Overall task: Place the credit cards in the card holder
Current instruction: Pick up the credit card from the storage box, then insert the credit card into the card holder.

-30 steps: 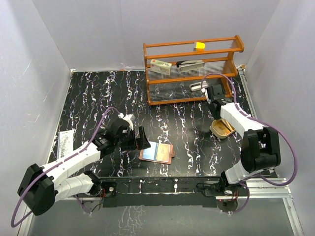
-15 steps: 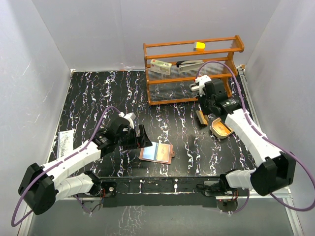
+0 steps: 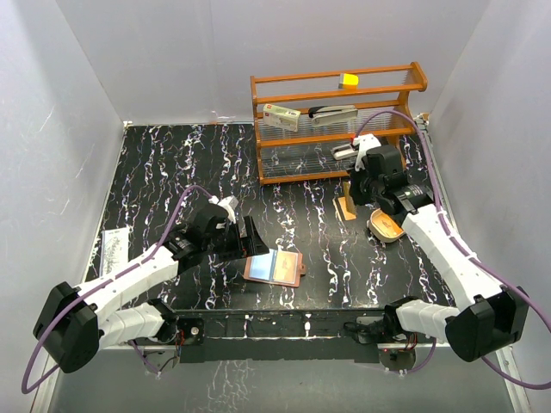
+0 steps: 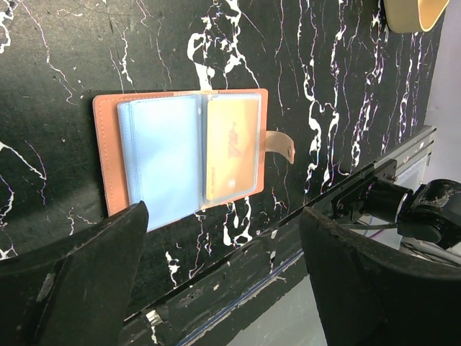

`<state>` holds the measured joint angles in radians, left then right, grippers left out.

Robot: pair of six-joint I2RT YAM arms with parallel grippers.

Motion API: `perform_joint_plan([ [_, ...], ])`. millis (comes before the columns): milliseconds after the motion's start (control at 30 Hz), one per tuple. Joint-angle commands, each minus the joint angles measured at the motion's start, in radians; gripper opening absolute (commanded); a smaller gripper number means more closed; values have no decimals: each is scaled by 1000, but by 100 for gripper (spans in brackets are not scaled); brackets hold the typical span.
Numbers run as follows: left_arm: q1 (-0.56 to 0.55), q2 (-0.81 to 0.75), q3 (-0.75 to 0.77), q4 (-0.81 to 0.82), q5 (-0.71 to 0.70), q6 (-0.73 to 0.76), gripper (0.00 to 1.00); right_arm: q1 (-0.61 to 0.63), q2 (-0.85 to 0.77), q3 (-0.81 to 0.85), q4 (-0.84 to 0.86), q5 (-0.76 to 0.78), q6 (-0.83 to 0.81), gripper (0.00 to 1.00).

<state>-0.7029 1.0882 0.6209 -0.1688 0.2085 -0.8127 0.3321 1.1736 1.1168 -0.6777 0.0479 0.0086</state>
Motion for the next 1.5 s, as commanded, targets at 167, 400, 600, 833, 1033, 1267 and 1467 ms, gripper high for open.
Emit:
perform_joint_plan([
  [167, -3, -27, 43, -66, -39, 27, 77, 59, -36, -115, 176, -313, 393, 0],
  [400, -3, -21, 26, -144, -135, 77, 56, 201, -41, -248, 355, -360, 600, 0],
  [600, -3, 1, -16, -103, -108, 55, 45, 297, 0, -348, 517, -357, 746, 0],
  [833, -1, -53, -47, 84, 111, -71, 57, 318, 14, -406, 644, -419, 812, 0],
  [1033, -1, -101, -135, 304, 216, -229, 60, 319, -47, -439, 720, -467, 863, 0],
  [1267, -1, -102, -211, 516, 280, -366, 57, 319, -104, -455, 763, -494, 910, 0],
  [1467, -1, -139, -192, 419, 224, -341, 46, 319, -109, -492, 778, -479, 956, 0],
])
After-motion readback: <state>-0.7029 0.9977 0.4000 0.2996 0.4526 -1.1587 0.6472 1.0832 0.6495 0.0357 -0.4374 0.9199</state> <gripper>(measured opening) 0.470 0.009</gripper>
